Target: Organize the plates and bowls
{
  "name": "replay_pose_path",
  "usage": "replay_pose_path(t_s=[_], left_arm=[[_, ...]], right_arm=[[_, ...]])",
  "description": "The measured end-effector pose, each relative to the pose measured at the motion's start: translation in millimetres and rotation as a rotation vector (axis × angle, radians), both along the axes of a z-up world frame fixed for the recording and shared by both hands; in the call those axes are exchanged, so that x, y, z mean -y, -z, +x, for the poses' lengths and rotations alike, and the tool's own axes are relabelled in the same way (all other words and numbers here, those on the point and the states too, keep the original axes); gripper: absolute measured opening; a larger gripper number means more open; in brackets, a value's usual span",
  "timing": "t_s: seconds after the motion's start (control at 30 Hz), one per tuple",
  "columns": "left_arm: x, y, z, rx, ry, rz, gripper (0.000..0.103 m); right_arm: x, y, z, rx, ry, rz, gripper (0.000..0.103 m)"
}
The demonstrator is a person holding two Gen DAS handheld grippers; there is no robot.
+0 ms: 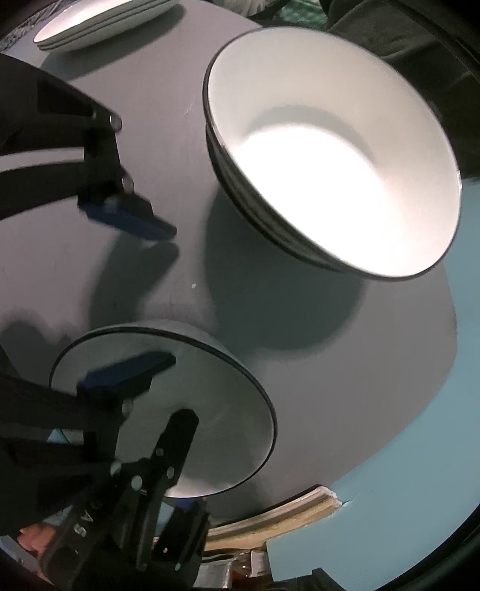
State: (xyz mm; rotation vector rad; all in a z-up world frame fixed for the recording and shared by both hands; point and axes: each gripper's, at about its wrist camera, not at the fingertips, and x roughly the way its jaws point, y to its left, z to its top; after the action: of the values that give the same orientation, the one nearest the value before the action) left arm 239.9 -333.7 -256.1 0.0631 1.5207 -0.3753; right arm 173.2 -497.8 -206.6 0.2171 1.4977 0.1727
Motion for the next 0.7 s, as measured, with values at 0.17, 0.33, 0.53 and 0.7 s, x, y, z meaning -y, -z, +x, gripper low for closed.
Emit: replay_pose_path(t_s=[0.17, 0.33, 0.53, 0.7], left_arm=[[-5, 4, 0, -0.036, -0.004, -0.034, 0.031], [-8, 2, 0, -0.056, 0.001, -0.081, 0.017], [-10, 3, -3, -0.064, 0.013, -0.098, 0.013], [-1, -2, -12, -0.082, 0.002, -0.093, 0.011]], right_arm=[[-6, 1, -2, -0.009, -0.017, -0.018, 0.024], [0, -1, -3, -0.018, 0.005, -0.011, 0.014], [8, -4, -3, -0.044, 0.026, 0.001, 0.008], [4, -5, 0, -0.051, 0.033, -0.005, 0.007]])
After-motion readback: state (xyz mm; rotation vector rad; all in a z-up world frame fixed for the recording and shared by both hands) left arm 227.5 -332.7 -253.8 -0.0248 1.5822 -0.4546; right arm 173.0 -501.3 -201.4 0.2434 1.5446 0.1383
